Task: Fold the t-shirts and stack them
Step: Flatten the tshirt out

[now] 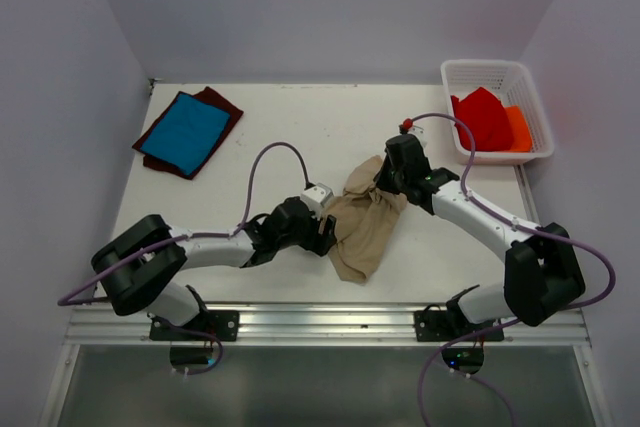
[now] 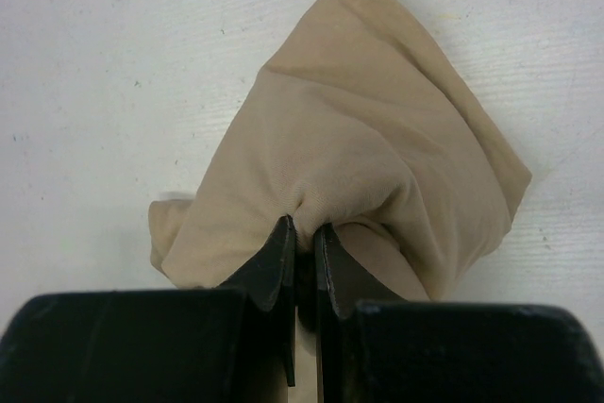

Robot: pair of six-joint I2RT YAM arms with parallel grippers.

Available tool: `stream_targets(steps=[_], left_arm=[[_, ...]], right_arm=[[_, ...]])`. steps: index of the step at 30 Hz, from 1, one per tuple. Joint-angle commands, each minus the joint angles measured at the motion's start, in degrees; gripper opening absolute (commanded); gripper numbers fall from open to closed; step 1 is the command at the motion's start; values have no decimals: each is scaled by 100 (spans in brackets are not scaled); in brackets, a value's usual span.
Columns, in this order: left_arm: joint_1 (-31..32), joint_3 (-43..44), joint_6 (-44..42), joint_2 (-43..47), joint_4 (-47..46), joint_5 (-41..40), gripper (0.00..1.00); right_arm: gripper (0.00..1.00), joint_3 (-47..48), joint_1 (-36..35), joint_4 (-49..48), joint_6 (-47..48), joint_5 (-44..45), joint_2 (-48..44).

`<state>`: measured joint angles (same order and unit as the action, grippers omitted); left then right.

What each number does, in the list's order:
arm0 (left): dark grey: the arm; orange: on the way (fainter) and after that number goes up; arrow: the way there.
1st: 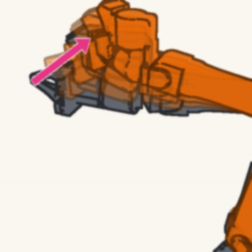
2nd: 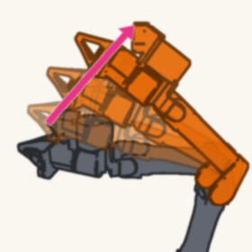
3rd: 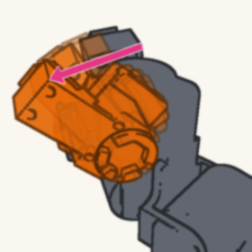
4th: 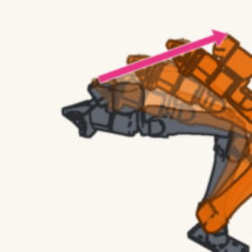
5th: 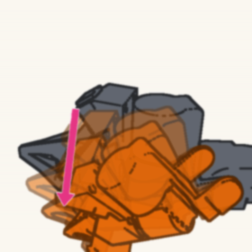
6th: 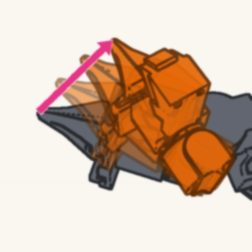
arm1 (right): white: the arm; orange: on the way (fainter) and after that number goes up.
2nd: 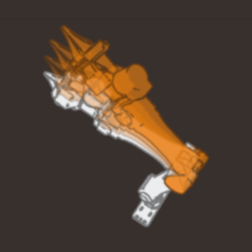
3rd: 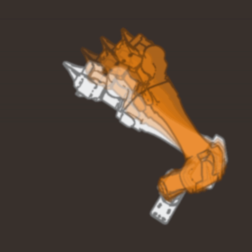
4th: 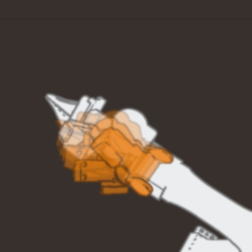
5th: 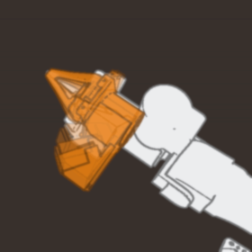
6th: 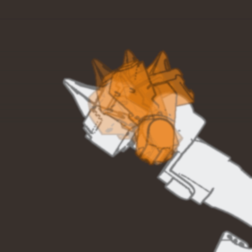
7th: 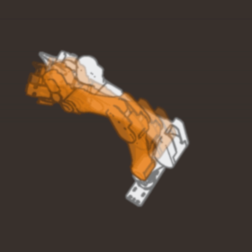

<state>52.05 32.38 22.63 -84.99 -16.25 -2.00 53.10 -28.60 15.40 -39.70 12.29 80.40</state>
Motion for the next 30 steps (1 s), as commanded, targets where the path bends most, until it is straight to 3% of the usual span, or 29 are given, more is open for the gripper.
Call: stream_targets(steps=[1,3,4,9,10,11,15,25,26,28,29,30], left_arm=[[24,-74,-356,-166,-844,-345,75],[24,-39,-374,-307,-888,-275,67],[24,-21,-374,-334,-932,-205,56],[24,5,-330,-413,-959,-37,24],[24,-4,-321,-378,-907,-37,9],[24,-4,-312,-334,-880,-72,1],[24,101,-338,235,-320,-344,0],[15,1604,-1129,2249,1554,-2445,0],[15,1718,-1164,2381,1607,-2506,0],[15,2085,-1278,2391,1949,-2700,0],[15,2236,-1296,2347,2046,-2779,0],[15,2394,-1331,2312,2273,-2936,0]], right_arm=[[0,-89,-14,-186,94,10,-174],[0,-107,-14,-178,103,19,-209],[0,-107,-14,-178,103,19,-218],[0,-160,-14,-142,112,98,-305],[0,-168,-14,-142,129,106,-323],[0,-195,-14,-142,138,115,-332],[0,-300,-14,-72,147,273,-490],[2,-704,-23,280,173,818,-1272],[24,-731,-14,314,165,810,-1368],[49,-696,-14,577,147,801,-1439],[67,-652,-14,674,147,783,-1509],[73,-635,-14,849,156,731,-1553]])
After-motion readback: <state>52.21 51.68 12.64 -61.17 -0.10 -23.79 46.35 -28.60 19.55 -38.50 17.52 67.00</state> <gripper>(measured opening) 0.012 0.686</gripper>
